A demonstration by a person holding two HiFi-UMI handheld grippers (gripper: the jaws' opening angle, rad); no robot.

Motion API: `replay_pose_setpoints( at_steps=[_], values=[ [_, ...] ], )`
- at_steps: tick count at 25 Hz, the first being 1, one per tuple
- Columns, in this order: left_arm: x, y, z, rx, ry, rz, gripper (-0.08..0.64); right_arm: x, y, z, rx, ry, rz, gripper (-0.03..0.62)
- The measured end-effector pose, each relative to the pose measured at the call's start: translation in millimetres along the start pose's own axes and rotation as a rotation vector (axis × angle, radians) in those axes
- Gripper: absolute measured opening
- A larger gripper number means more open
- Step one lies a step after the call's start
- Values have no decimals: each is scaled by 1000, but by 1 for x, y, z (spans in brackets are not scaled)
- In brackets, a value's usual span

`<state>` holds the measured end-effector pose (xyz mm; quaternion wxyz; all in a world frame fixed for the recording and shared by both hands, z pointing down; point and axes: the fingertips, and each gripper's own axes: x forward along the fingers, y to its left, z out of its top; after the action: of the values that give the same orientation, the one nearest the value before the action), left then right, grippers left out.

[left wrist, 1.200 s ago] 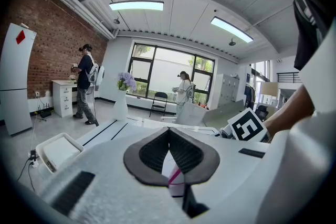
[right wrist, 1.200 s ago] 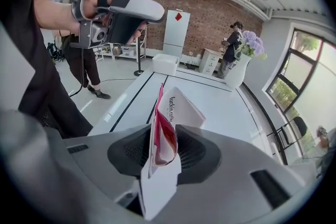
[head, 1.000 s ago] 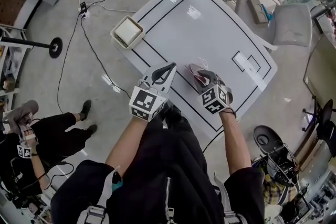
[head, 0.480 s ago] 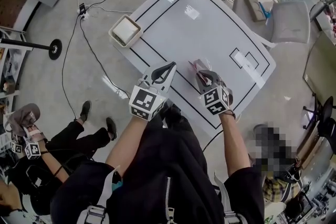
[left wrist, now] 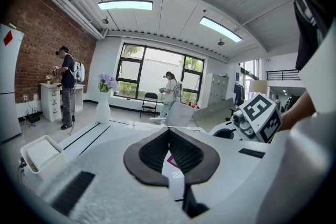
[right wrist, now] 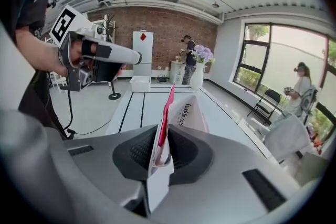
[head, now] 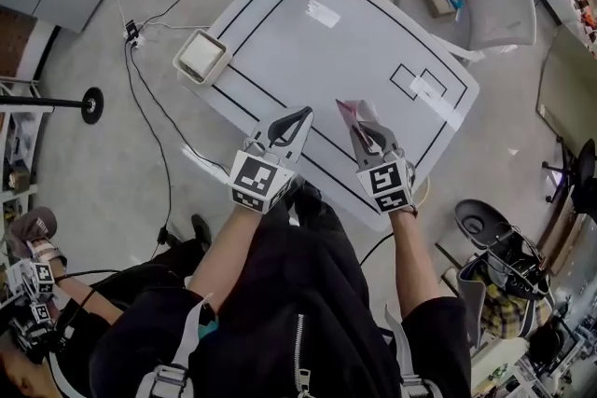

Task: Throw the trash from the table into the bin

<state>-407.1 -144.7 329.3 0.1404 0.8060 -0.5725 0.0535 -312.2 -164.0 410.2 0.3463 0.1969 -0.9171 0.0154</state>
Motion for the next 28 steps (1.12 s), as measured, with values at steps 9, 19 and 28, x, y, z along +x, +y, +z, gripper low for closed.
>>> replay_pose_setpoints(
  at_steps=[9, 19, 28],
  values=[
    [20, -61, 2, 41, 17, -108, 8, -70, -17, -15, 158, -75, -127, 34],
    [48, -131, -9, 69, 42, -195, 8, -136, -29, -61, 237, -106, -209, 34],
    [60, -169, -23, 78, 71, -255, 8, -166, -33, -95, 319, -106, -256, 34]
  ],
)
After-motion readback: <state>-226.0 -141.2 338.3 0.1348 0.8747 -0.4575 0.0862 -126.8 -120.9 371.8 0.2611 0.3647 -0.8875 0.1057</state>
